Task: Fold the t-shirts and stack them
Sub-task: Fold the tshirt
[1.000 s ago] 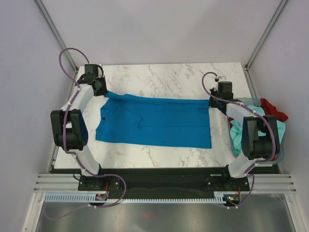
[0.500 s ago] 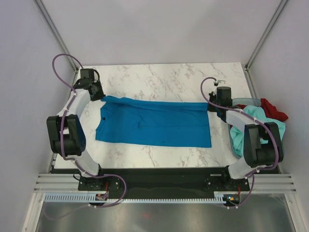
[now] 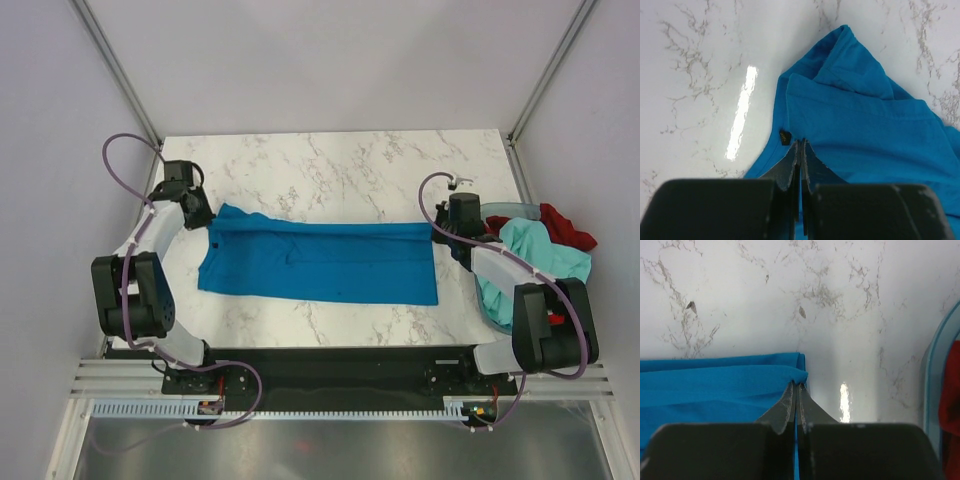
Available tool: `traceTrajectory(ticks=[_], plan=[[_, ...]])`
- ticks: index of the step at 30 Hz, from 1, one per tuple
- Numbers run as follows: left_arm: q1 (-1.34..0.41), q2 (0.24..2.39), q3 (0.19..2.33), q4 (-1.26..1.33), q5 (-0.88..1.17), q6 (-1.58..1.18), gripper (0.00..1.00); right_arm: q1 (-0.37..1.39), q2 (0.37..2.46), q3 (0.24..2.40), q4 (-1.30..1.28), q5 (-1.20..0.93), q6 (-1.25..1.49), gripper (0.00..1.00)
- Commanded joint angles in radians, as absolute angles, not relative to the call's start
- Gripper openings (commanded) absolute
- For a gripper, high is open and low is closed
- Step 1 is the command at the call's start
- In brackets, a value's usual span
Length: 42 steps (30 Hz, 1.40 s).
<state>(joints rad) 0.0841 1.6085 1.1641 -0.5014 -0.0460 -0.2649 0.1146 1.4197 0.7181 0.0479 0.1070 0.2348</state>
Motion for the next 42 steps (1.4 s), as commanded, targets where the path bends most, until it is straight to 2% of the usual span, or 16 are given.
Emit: traceTrajectory(ticks=[1, 6, 8, 11, 13, 15, 16, 20, 28, 32, 37, 41, 42], plan=[[0.101, 1.525, 1.131, -0.508, -0.114, -0.318, 0.02, 0.120, 1.373, 0.693, 0.032, 0.111, 0.276, 0.00], [0.101, 1.516, 1.085, -0.526, -0.107, -0.330, 0.02, 0.126, 1.407, 0.707, -0.067, 0.113, 0.302, 0.02], [0.101, 1.511, 1.057, -0.546, -0.118, -0.347, 0.04, 0.124, 1.417, 0.716, -0.089, 0.115, 0.316, 0.07], [0.101, 1.480, 1.045, -0.595, -0.155, -0.374, 0.14, 0.124, 1.422, 0.758, -0.184, 0.121, 0.359, 0.16], [0.101, 1.454, 1.057, -0.612, -0.172, -0.382, 0.32, 0.126, 1.417, 0.788, -0.276, 0.123, 0.389, 0.23], [0.101, 1.410, 1.072, -0.627, -0.172, -0.387, 0.43, 0.135, 1.411, 0.833, -0.323, 0.086, 0.408, 0.33], [0.103, 1.396, 1.089, -0.627, -0.160, -0.387, 0.45, 0.143, 1.411, 0.847, -0.333, 0.072, 0.416, 0.35], [0.101, 1.393, 1.137, -0.621, 0.030, -0.399, 0.45, 0.253, 1.445, 0.925, -0.316, 0.072, 0.426, 0.38], [0.097, 1.603, 1.206, -0.578, 0.323, -0.385, 0.45, 0.414, 1.682, 1.127, -0.218, -0.067, 0.367, 0.35], [0.066, 1.661, 1.213, -0.534, 0.305, -0.350, 0.47, 0.501, 1.752, 1.209, -0.218, -0.058, 0.347, 0.34], [0.012, 1.772, 1.304, -0.528, 0.270, -0.279, 0.48, 0.529, 1.772, 1.221, -0.219, -0.074, 0.356, 0.35], [-0.023, 1.787, 1.312, -0.528, 0.270, -0.279, 0.48, 0.570, 1.838, 1.265, -0.163, -0.158, 0.319, 0.37], [-0.020, 1.748, 1.302, -0.523, 0.121, -0.343, 0.46, 0.584, 1.856, 1.285, -0.152, -0.166, 0.308, 0.37]])
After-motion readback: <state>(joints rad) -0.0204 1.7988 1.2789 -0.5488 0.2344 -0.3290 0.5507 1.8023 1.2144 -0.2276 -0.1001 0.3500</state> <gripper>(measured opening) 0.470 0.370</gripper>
